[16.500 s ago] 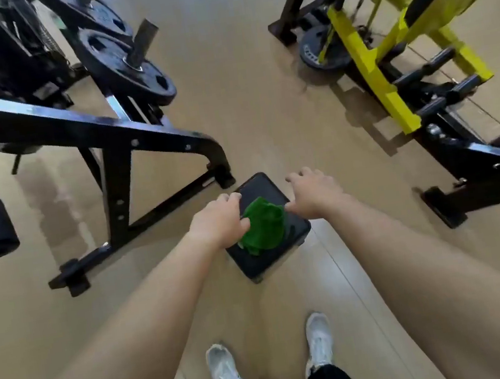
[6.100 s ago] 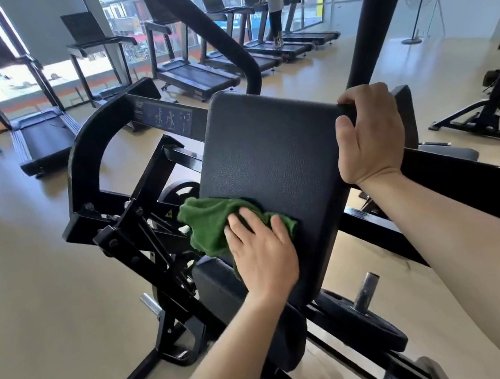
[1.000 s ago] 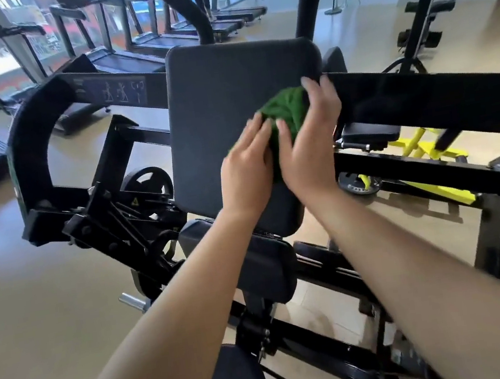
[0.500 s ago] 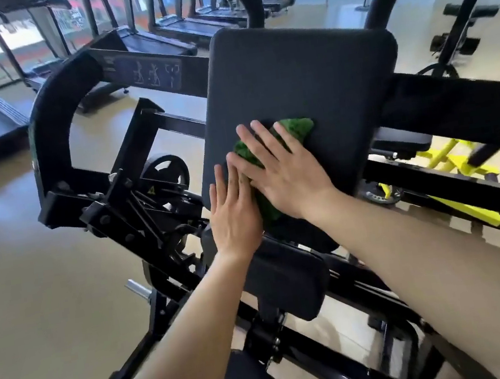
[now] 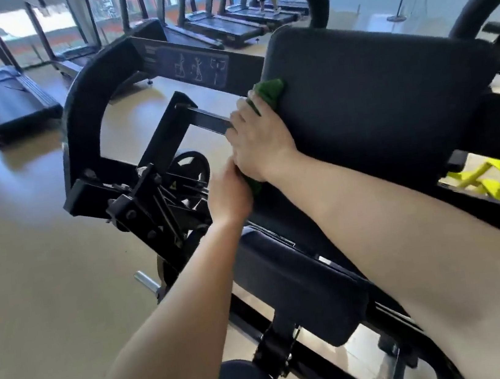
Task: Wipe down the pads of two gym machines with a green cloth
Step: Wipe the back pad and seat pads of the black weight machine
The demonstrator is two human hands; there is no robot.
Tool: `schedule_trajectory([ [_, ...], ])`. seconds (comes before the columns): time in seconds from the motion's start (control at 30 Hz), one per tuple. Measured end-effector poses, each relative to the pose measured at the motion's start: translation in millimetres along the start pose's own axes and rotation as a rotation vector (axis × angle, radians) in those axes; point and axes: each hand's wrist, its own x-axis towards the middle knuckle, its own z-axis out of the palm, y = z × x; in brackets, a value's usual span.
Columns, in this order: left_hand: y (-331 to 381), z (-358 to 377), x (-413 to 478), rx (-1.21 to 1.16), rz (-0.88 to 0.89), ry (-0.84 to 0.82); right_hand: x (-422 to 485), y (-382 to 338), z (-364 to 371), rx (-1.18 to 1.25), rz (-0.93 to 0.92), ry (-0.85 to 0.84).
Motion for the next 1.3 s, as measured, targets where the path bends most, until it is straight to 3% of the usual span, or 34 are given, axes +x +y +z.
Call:
schedule_trajectory([
  [0.2, -55.5, 1.4, -33.4, 0.06, -0.122, -0.208, -24.2, -58.6, 15.6, 0.044, -0.103, -0.043],
  [0.3, -63.5, -5.9, -33.5, -0.186, -0.259, -0.288, -29.0, -52.9, 21.7, 0.101, -0.215, -0.007],
  [0.37, -57.3, -11.7, -23.2, -0.418, -0.364, -0.238, -25.1, -29.7, 15.8, 0.122, -0.202, 0.05],
  [0.43, -36.8, -16.6, -4.7, -0.543, -0.361, -0.147, -19.7, -1.4, 5.7, 0.09, -0.091, 0.11],
  [0.6, 35.1, -22.8, 25.4, -0.649, -0.293, 0.066, -15.7, 20.6, -13.6, -0.008, 0.183, 0.206],
  [0.67, 41.3, -20.4, 19.8, -0.77, -0.341, 0.153, -13.4, 10.9, -12.0, 0.046, 0.149, 0.088],
  [0.73, 36.4, -14.1, 16.5, -0.886, -0.352, 0.189, -5.8, 1.5, -7.2, 0.054, 0.085, 0.085],
  [0.83, 25.7, -8.0, 18.8, -1.082, -0.44, 0.143, 0.1, -4.9, -7.3, -0.038, -0.112, 0.032],
  [0.93, 20.0, -4.6, 20.6, -1.274, -0.484, 0.031, 4.1, -1.8, -13.1, 0.068, -0.255, -0.091],
  [1.0, 14.7, -0.2, 18.5, -1.251, -0.487, -0.023, -0.6, 3.2, -14.9, 0.105, -0.236, -0.1],
  [1.17, 18.0, -5.8, 22.5, -0.842, -0.378, -0.153, -43.8, 31.3, 8.5, 0.289, -0.061, 0.1],
  [1.3, 31.5, -12.7, 35.4, -0.774, -0.264, -0.153, -80.9, 29.8, 16.1, 0.279, -0.014, 0.123],
])
